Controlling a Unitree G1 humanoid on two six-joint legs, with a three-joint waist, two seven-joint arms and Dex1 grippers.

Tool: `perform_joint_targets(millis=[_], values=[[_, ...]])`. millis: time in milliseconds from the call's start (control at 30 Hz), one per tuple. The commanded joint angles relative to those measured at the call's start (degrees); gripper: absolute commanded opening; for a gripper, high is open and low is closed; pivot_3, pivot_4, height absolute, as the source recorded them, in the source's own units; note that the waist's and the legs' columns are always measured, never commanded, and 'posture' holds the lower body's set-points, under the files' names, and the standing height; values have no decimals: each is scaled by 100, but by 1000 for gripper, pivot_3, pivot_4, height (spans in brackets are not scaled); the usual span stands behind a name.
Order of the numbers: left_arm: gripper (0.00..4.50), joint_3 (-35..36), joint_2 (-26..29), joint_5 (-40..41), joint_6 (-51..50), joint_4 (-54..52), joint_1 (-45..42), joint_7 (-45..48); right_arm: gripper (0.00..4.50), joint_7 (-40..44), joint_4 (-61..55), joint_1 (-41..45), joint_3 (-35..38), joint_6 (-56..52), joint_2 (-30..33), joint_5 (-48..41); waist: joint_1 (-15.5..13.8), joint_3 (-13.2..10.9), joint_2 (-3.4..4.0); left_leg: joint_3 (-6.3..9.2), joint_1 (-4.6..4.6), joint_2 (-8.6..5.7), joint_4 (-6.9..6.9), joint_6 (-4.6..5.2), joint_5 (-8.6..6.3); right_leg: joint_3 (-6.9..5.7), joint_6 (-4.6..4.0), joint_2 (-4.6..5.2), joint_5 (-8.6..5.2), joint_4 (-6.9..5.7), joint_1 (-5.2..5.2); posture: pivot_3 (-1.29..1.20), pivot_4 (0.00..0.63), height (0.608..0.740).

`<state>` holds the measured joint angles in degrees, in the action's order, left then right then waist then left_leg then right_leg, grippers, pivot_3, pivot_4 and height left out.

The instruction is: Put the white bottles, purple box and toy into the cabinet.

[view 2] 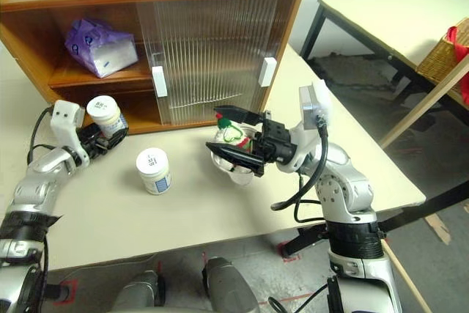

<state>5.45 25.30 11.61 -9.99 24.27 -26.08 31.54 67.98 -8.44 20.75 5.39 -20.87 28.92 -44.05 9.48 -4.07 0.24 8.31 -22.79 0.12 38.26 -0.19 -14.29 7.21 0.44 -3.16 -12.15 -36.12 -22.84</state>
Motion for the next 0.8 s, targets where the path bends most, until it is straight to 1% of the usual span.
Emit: perform_joint_targets(millis=[33, 267, 433, 500, 600, 667, 800], values=[[3145, -69, -132, -193, 379, 559, -372, -96, 4500, -9, -114, -95, 45, -23, 57, -11, 24, -1, -2, -1, -1, 0, 2, 1, 0, 0, 6, -1, -1, 1, 1, -281, 72, 740], [3145, -169, -283, -483, 778, 1416, -930, -277, 4500, -20, -138, -156, 78, 7, 86, -17, 120, -4, -6, -57, -5, -5, 19, 13, 7, -2, 47, -4, 6, 9, 11, -291, 69, 740], [3145, -173, -453, -612, 1056, 2065, -1378, -478, 4500, 0, -156, -191, 99, 7, 119, -25, 188, -12, -19, -59, -6, -20, 42, 26, 12, 0, 65, -3, 17, 15, 24, -298, 71, 740], [3145, -164, -502, -626, 1131, 2308, -1545, -519, 4500, 5, -162, -198, 106, 4, 134, -31, 213, -15, -24, -56, -8, -55, 46, 35, 16, 2, 75, 3, 21, 17, 27, -300, 71, 740], [3145, -149, -510, -676, 1207, 2570, -1714, -616, 4500, 4, -176, -206, 117, 3, 157, -37, 271, -15, -24, -45, -11, -63, 46, 43, 20, 10, 91, 7, 31, 32, 31, -308, 70, 740], [3145, -101, -445, -706, 1173, 2561, -1703, -757, 4500, -20, -214, -228, 147, -3, 176, -48, 310, -15, -24, -40, -17, -79, 45, 48, 20, 7, 100, 7, 40, 52, 33, -310, 73, 740], [3145, 6, -281, -732, 1125, 2423, -1379, -1054, 4500, -53, -256, -304, 117, -4, 134, -43, 381, -15, -24, -38, -29, -86, 43, 55, 18, -2, 114, 5, 49, 82, 32, -305, 76, 740]])
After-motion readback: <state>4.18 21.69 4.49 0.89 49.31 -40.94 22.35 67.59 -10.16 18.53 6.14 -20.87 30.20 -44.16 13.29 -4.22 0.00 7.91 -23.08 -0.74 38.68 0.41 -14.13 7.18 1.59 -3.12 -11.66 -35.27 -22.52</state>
